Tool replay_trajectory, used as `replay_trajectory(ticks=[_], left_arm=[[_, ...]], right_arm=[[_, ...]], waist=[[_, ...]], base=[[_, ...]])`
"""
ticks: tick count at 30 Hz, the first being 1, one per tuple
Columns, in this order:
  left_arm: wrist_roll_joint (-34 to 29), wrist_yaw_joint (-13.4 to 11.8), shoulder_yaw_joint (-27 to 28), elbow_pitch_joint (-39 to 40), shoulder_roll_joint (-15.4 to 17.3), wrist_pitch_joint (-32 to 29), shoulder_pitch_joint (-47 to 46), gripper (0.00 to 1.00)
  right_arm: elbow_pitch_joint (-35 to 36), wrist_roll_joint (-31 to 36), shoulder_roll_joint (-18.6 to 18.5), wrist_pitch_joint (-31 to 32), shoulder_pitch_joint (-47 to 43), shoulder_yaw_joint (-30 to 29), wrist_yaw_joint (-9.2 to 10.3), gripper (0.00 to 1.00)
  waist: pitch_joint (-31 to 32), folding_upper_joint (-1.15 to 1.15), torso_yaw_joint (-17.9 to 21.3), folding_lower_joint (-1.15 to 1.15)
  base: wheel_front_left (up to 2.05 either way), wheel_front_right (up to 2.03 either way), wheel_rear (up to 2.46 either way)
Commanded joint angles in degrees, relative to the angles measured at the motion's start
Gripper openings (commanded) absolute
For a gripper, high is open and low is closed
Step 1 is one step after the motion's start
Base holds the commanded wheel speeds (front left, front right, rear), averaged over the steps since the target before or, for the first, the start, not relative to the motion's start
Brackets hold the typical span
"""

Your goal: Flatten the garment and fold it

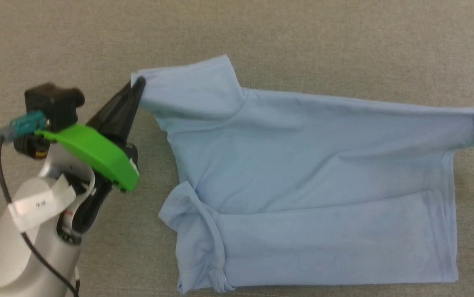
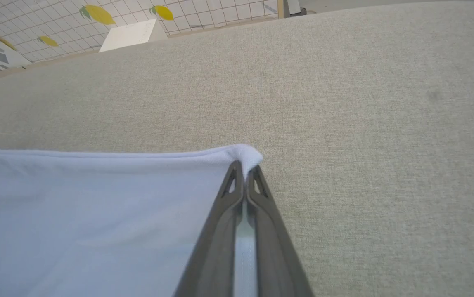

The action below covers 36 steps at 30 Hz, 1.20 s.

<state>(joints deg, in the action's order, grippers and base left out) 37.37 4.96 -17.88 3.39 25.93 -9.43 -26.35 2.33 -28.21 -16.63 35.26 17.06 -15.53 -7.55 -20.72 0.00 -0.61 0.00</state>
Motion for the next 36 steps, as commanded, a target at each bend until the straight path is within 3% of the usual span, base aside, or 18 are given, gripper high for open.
replay_trajectory(ticks=[1, 10, 19, 27, 35, 36], left_arm=[[0.5, -0.4, 0.4, 1.2, 0.7, 0.4, 2.2, 0.00], [4.1, -3.4, 3.0, 8.2, 2.2, 1.4, 16.2, 0.00], [9.9, -5.1, 2.8, 11.0, 1.4, -1.1, 25.9, 0.00], [13.0, -6.4, 0.8, 8.7, 1.0, -5.8, 28.5, 0.00], [12.4, -5.2, -0.9, 2.9, -1.5, -4.3, 25.0, 0.00], [12.3, -5.0, -1.1, 2.1, -1.9, -4.1, 24.5, 0.24]], right_arm=[[0.6, -0.5, 0.6, -0.4, -1.4, -0.7, 0.06, 0.00], [2.7, -2.1, 4.2, -0.4, -9.3, -4.3, 0.06, 0.00], [3.6, -2.3, 7.2, 1.7, -16.0, -6.6, 0.06, 0.00], [2.1, 0.0, 7.5, 3.1, -17.4, -6.4, 0.06, 0.00], [-2.6, 2.4, 7.8, 0.7, -15.6, -3.4, 0.06, 0.00], [-3.2, 2.6, 7.8, 0.3, -15.2, -3.0, 0.06, 0.00]], waist=[[1.5, 0.00, -0.6, 0.00], [4.8, 0.00, -0.7, 0.00], [5.7, 0.00, -1.1, 0.00], [5.5, 0.00, -0.5, 0.00], [5.3, 0.00, -0.3, 0.00], [5.3, 0.00, -0.2, 0.00]], base=[[0.00, 0.00, 0.00], [0.00, 0.00, 0.00], [0.00, 0.00, 0.00], [0.00, 0.00, 0.00], [0.00, 0.00, 0.00], [0.00, 0.00, 0.00]])
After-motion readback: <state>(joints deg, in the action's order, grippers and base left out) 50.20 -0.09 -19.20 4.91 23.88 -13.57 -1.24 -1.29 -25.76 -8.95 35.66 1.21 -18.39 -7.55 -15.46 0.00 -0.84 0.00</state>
